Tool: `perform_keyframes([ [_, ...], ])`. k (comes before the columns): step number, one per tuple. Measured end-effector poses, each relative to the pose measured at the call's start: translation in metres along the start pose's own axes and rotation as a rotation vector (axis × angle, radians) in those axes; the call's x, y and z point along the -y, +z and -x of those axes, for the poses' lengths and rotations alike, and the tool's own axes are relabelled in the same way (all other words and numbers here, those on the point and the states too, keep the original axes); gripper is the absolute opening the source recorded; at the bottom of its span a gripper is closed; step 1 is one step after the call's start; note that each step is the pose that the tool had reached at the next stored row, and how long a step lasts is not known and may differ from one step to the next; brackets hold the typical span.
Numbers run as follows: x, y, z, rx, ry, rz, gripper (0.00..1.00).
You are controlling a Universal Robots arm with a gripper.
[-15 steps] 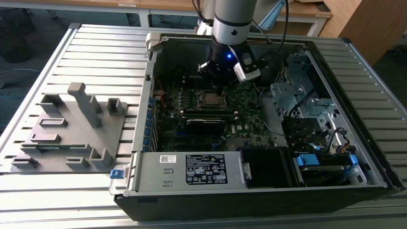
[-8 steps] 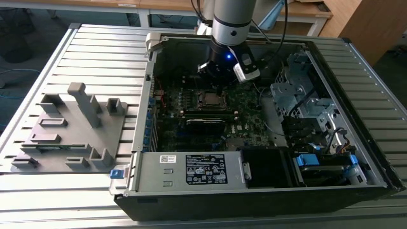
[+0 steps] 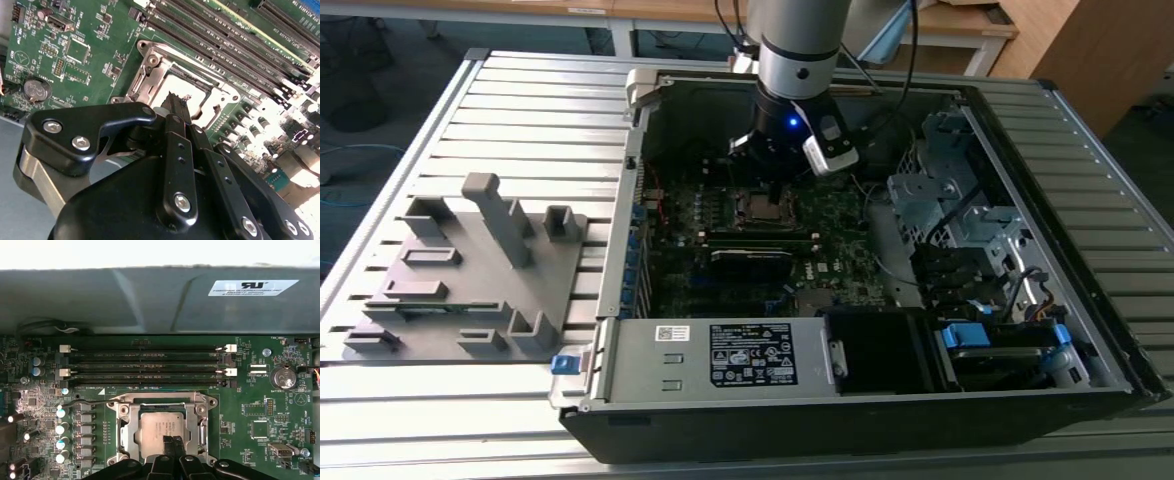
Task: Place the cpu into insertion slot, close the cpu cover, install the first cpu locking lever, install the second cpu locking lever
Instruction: 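Close the cpu cover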
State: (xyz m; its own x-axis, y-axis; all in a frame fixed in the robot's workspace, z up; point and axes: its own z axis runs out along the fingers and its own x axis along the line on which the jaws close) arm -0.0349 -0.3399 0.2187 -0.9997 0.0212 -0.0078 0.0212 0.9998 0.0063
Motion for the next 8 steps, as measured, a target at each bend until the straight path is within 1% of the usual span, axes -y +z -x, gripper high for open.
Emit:
perform_keyframes([
  [8,0.0,0.0004,-0.0016,0.0004,0.0,0.0002,0.1],
])
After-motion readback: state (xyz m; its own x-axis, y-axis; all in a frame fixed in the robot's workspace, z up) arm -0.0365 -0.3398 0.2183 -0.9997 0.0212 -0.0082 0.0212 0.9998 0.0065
